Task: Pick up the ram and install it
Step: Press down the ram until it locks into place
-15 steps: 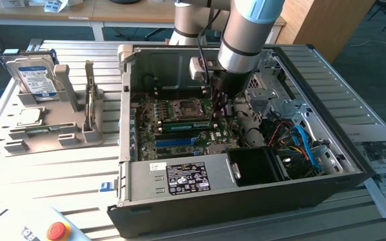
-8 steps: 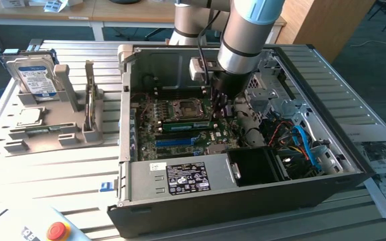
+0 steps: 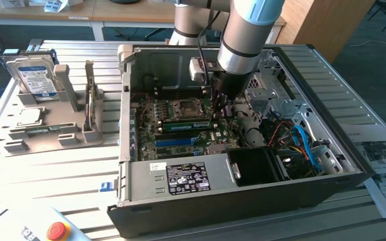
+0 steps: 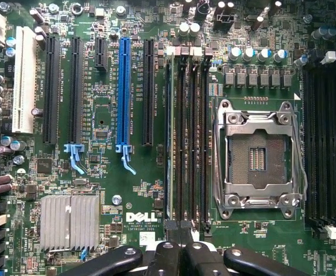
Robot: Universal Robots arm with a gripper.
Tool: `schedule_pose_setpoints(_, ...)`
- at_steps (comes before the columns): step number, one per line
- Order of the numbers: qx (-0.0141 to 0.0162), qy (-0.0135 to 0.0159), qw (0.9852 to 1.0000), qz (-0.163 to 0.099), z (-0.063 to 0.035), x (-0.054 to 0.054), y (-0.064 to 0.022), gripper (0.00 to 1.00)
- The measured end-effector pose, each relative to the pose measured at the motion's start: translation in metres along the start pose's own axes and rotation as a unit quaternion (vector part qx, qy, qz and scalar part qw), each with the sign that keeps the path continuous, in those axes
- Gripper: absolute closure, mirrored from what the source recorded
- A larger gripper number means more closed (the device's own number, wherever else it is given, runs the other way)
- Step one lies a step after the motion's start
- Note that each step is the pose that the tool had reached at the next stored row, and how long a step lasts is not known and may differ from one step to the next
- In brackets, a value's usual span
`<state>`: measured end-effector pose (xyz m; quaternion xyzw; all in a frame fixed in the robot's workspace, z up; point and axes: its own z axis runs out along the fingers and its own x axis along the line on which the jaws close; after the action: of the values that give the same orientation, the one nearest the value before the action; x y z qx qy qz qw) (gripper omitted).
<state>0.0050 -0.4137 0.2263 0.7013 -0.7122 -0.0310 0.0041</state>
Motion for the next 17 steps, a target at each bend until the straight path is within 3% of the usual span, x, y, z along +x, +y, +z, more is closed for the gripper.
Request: schedule_pose_setpoints(17,0.0,0.0,1.0,0.0,0.0016,0.0001,-0.0001,0.9)
